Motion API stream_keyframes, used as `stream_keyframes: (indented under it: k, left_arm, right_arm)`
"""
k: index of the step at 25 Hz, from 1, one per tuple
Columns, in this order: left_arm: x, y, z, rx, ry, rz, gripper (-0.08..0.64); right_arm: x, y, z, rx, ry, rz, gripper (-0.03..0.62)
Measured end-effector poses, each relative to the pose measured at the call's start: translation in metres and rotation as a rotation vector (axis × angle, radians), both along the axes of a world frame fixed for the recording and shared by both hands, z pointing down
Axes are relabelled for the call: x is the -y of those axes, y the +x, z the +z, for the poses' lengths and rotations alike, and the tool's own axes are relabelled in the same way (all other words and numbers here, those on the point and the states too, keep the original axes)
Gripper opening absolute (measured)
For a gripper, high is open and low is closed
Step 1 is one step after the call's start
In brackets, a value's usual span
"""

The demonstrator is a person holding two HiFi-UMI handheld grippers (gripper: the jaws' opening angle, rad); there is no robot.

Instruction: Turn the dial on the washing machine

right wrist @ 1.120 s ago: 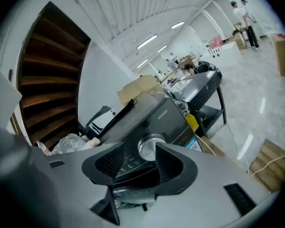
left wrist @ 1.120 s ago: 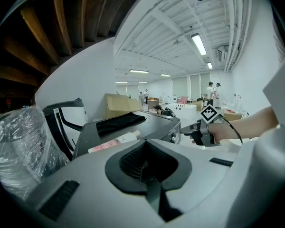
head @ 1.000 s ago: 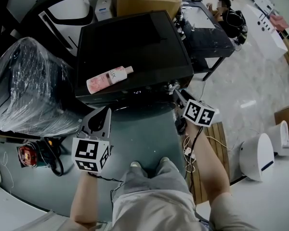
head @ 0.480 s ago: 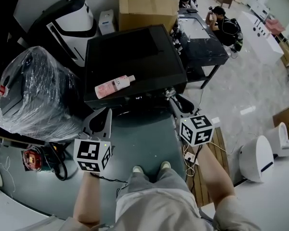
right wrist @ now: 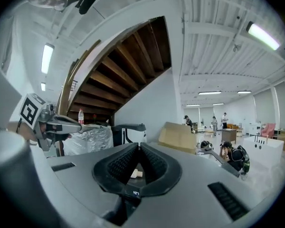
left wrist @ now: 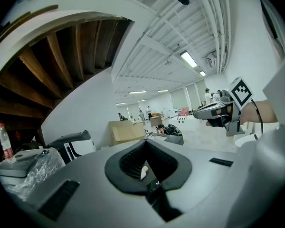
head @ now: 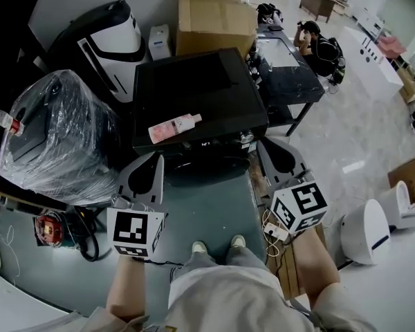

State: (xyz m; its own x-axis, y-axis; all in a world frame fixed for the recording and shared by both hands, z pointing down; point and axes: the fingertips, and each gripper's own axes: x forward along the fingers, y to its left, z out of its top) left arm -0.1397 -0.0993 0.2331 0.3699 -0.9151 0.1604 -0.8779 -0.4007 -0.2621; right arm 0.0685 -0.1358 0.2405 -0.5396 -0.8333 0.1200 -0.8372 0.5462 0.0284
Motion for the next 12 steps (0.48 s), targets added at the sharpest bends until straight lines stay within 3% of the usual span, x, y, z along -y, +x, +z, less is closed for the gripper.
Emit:
stream_keyframes:
  k: [5, 12]
  left_arm:
    - [-0.017, -0.004, -0.034, 0.001, 0.069, 0.015, 0.018]
    - [-0.045, -0.001, -0.07, -0.035, 0.148, -0.001, 0.018]
  right_arm:
    - [-0.034, -0.013, -0.047, 0.002, 0.081, -0.05, 0.038]
    - [-0.077, -0.016, -0.081, 0.059, 0.101, -0.071, 0.029]
